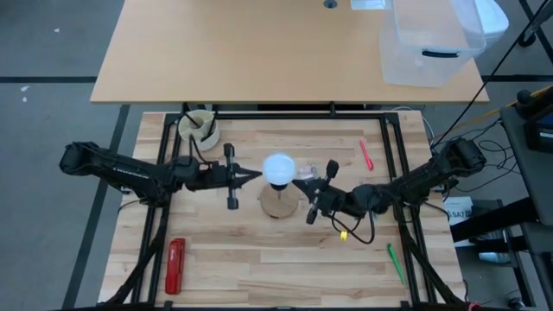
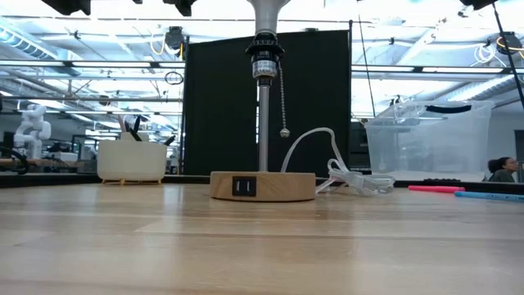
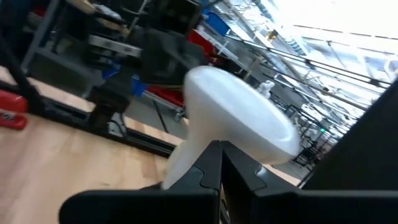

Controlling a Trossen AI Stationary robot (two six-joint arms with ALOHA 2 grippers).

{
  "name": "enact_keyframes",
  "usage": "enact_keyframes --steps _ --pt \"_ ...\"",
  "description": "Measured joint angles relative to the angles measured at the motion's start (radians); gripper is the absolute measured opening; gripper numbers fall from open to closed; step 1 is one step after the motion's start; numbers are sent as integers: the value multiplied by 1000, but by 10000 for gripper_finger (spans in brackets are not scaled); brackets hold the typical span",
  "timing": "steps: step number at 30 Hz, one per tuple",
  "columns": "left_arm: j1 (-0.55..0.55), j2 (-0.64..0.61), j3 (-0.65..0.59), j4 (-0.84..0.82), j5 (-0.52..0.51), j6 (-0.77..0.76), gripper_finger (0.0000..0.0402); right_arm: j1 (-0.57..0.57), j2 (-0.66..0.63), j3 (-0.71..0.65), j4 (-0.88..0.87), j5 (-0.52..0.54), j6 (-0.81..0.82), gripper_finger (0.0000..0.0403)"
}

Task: Screw lightbulb
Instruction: Remove the lightbulb from the desk lamp

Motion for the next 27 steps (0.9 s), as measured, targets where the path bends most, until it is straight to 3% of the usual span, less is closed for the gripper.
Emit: enact_keyframes --steps 6,13,21,27 --pt "73 0 0 20 -4 -47 0 29 0 0 -19 -9 2 0" --pt "143 0 0 38 84 -126 0 32 1 0 32 -34 -47 0" --pt "148 0 0 43 194 -146 0 20 1 0 97 -30 -90 0" --pt "137 11 0 50 209 -150 0 -8 1 0 95 -23 -59 0"
